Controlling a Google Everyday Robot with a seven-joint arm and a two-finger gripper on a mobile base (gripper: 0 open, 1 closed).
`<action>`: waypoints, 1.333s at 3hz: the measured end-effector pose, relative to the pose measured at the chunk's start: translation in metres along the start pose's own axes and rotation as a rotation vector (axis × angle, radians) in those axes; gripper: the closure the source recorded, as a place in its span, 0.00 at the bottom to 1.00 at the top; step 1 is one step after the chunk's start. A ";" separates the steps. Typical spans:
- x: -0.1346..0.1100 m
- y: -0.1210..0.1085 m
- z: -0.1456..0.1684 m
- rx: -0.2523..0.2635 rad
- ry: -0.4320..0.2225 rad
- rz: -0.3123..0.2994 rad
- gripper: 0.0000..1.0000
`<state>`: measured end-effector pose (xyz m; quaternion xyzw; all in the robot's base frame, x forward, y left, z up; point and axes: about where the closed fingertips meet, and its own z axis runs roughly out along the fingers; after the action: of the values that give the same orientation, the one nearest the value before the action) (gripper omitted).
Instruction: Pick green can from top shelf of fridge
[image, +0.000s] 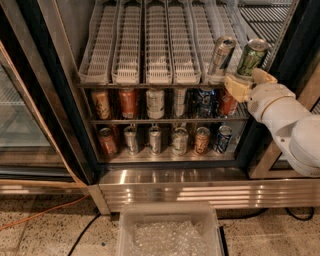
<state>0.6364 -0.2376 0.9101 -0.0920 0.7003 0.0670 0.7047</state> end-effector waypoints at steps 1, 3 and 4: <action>0.000 0.000 0.000 0.000 0.000 0.000 0.29; -0.005 -0.006 0.015 0.023 -0.021 -0.022 0.33; -0.008 -0.014 0.025 0.041 -0.037 -0.040 0.33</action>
Offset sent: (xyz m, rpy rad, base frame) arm 0.0076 -0.0033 0.0024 -0.0050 -0.0132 -0.0212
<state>0.6637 -0.2452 0.9187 -0.0905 0.6864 0.0403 0.7204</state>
